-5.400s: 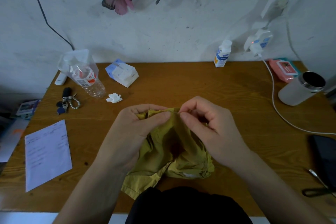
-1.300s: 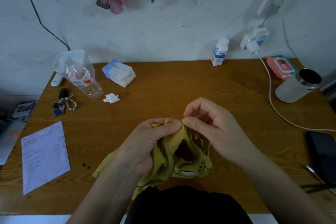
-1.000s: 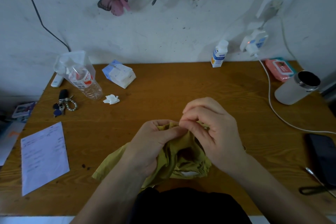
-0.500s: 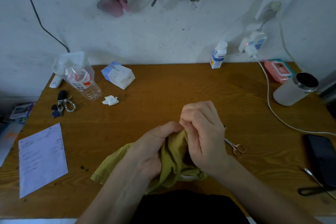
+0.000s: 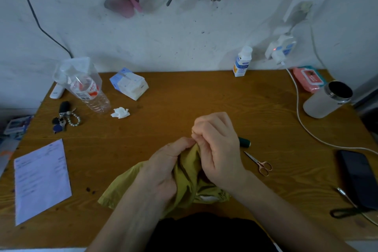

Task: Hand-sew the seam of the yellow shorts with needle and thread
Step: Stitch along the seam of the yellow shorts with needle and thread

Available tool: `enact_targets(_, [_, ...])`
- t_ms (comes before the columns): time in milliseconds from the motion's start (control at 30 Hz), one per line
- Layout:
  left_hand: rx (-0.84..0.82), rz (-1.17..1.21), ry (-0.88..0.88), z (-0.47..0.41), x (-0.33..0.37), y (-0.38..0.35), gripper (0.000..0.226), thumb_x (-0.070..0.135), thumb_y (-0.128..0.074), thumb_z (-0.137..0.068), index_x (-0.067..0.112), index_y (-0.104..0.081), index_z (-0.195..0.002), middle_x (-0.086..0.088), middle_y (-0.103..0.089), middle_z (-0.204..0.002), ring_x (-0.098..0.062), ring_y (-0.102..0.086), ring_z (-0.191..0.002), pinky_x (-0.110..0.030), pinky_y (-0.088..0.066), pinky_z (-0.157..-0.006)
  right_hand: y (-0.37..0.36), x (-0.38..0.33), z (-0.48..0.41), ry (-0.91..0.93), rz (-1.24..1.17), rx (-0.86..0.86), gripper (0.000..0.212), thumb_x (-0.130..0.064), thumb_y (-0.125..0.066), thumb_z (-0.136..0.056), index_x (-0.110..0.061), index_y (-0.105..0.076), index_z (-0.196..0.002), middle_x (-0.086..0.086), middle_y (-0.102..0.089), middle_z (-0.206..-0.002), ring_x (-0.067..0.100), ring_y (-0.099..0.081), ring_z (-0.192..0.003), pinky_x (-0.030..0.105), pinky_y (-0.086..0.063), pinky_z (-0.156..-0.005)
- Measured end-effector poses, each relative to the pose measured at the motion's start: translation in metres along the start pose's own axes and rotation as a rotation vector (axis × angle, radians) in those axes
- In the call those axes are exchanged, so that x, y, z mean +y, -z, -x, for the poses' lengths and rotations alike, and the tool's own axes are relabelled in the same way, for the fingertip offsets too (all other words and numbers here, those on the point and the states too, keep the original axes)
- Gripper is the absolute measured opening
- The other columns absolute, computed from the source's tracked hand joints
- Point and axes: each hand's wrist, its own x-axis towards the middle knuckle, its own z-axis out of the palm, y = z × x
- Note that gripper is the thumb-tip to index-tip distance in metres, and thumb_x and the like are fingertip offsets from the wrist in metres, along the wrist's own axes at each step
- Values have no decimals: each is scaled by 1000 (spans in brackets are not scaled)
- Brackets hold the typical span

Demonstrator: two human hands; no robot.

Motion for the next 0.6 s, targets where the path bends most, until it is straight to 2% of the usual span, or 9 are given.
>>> enact_targets(67, [-67, 131, 110, 4, -2, -3, 14, 6, -64, -63, -5, -72, -65, -21, -69, -72, -30, -70, -64, -40, -58, -65, 1, -2, -3, 89, 34, 14, 13, -3, -47, -85, -13, -54, -82, 5, -63, -80, 14, -46, -83, 26, -36, -70])
enact_targets(133, [-79, 98, 69, 4, 1, -1, 18, 8, -62, -67, -6, -73, -63, -22, -70, -69, -30, -71, -61, -42, -60, -59, 0, -6, -8, 75, 38, 8, 15, -9, -48, -88, -11, -61, -80, 0, -64, -81, 13, -47, -84, 26, -36, -72])
enact_targets(233, [19, -167, -195, 1, 7, 8, 13, 9, -66, -67, 0, -75, -71, -18, -71, -68, -26, -70, -59, -35, -60, -58, 3, -12, -17, -165, -131, 39, 22, -17, -45, -92, -11, -62, -80, -13, -57, -78, 8, -50, -78, 26, -40, -69])
enact_targets(333, [115, -284, -390, 2, 15, 19, 12, 12, -69, -65, 6, -76, -71, -17, -72, -70, -24, -71, -60, -32, -58, -56, 16, -12, -27, -511, -637, 13, 20, -11, -40, -96, -13, -54, -82, -8, -57, -69, 5, -46, -59, 16, -37, -55])
enact_targets(433, [163, -328, -493, 6, 22, 25, 9, 14, -69, -67, 9, -76, -69, -15, -73, -68, -23, -71, -58, -29, -56, -53, 30, -1, -31, -904, -1089, 83, 26, -12, -36, -98, -15, -50, -77, -6, -53, -58, 5, -40, -47, 16, -34, -43])
enact_targets(500, [200, -356, -554, 7, 25, 27, 10, 11, -67, -74, 11, -76, -68, -14, -72, -67, -22, -70, -58, -27, -55, -52, 39, 8, -31, -1034, -1199, 167, 26, -11, -35, -98, -13, -50, -76, -5, -47, -54, 6, -38, -45, 16, -35, -41])
enact_targets(600, [286, -402, -636, 7, 29, 32, 19, 7, -65, -81, 14, -76, -66, -12, -73, -67, -21, -71, -59, -25, -55, -52, 53, 20, -30, -1095, -1258, 284, 27, -13, -35, -99, -13, -51, -77, -6, -43, -53, 5, -36, -44, 16, -36, -41])
